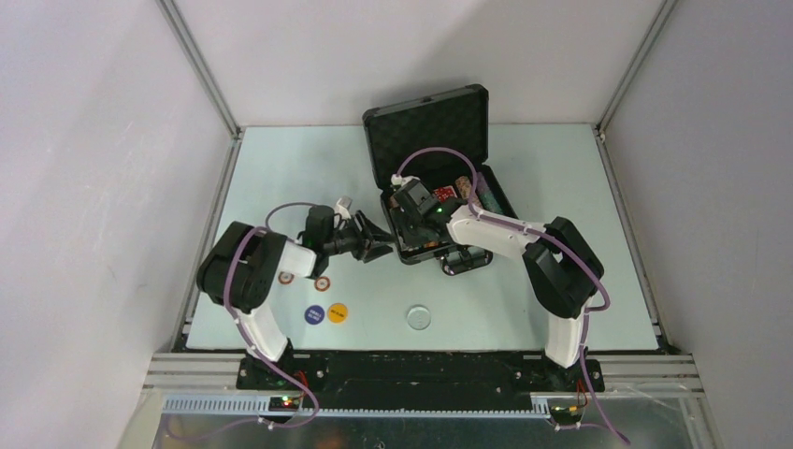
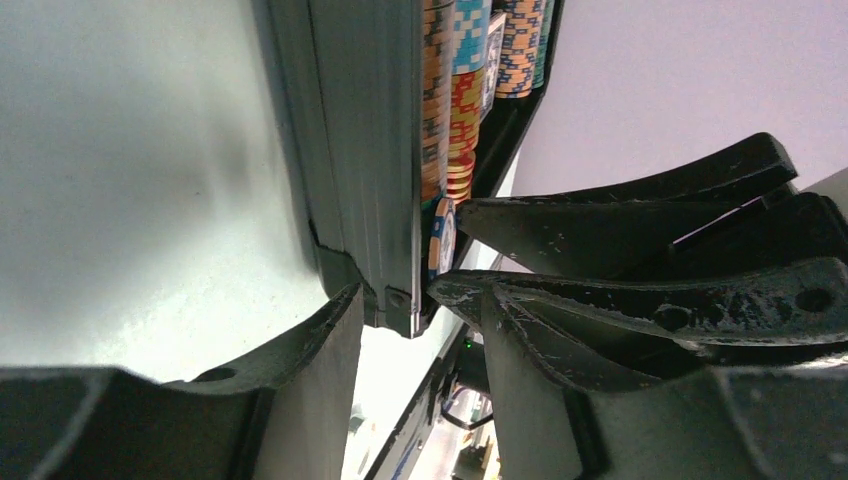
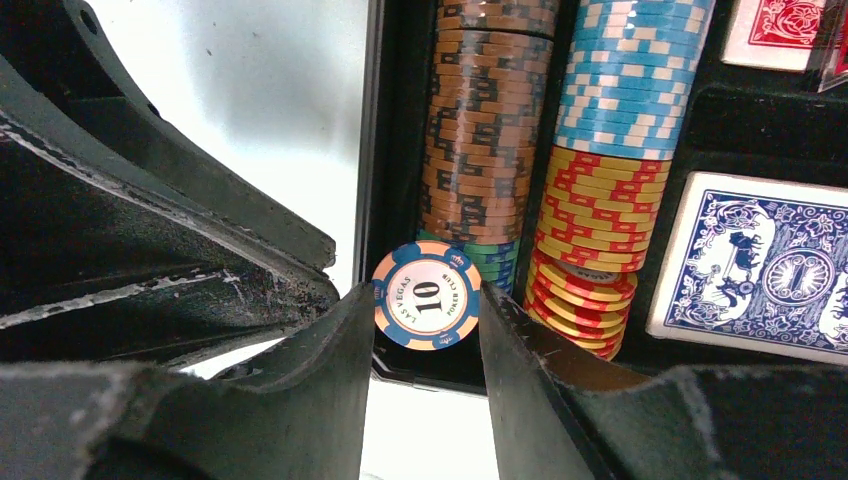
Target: Pack up texas hold em set
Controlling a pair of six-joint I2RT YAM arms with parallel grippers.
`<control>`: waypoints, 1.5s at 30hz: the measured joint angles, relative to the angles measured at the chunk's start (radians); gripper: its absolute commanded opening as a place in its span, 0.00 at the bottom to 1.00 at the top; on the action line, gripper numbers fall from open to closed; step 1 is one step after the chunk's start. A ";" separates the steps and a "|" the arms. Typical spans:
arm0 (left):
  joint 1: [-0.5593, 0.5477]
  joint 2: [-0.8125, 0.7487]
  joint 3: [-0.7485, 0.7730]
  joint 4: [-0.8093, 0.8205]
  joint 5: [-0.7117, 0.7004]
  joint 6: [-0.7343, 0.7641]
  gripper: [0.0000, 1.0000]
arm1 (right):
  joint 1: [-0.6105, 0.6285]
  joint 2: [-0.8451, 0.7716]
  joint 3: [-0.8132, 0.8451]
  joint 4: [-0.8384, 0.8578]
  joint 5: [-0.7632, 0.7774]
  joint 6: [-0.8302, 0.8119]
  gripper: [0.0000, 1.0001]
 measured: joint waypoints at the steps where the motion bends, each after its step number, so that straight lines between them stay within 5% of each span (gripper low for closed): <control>1: 0.000 0.007 0.000 0.017 0.003 -0.012 0.51 | -0.001 0.000 -0.002 0.001 0.000 -0.001 0.46; 15: 0.000 0.081 -0.035 0.297 0.013 -0.161 0.50 | 0.010 -0.025 -0.034 0.020 -0.016 -0.006 0.45; 45: -0.001 0.117 -0.050 0.341 0.020 -0.167 0.49 | 0.017 -0.049 -0.041 0.056 -0.031 -0.012 0.45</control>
